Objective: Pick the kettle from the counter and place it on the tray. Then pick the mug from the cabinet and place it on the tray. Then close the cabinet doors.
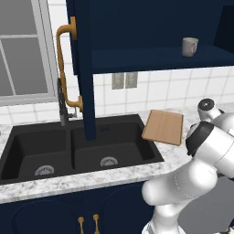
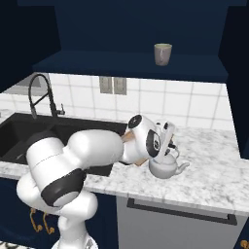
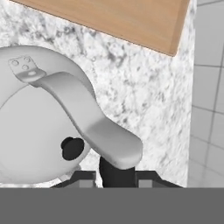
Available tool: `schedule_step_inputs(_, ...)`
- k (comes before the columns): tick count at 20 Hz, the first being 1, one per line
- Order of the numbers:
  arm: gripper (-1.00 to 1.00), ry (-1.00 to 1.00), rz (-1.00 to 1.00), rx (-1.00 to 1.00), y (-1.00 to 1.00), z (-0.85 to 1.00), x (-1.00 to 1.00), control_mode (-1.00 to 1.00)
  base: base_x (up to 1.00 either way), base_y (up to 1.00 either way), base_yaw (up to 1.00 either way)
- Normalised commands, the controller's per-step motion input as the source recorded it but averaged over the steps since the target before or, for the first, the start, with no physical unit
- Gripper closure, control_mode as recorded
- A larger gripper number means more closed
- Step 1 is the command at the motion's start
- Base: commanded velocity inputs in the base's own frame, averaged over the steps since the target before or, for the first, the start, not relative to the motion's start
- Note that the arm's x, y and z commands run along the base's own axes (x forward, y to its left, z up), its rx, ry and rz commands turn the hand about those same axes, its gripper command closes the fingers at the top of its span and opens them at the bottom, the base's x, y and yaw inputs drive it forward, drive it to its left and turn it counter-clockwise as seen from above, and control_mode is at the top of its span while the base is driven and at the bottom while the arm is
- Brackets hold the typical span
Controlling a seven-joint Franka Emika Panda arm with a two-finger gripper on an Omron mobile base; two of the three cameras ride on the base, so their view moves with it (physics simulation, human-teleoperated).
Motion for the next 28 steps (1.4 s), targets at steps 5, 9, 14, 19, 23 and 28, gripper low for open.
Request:
schedule_step_inputs(5,1.0,-0.02,0.21,0.06,0.04,-0.23,-0.44,-1.0,0.0,0.0,0.0)
schedule_step_inputs(9,1.0,-0.12,0.04,0.01,0.12,0.36,-0.06,-1.0,0.0,0.0,0.0)
schedule_step_inputs(14,1.0,-0.05,0.0,-0.03,0.44,0.45,-0.06,-1.0,0.0,0.0,0.0)
schedule_step_inputs(19,1.0,-0.24,0.0,0.11,0.61,0.15,-0.04,-1.0,0.0,0.0,0.0)
schedule_step_inputs(23,1.0,-0.28,0.03,0.08,0.33,0.23,0.28,-1.0,0.0,0.0,0.0)
schedule_step_inputs(28,1.0,-0.2,0.0,0.08,0.41,0.15,0.31,-1.0,0.0,0.0,0.0)
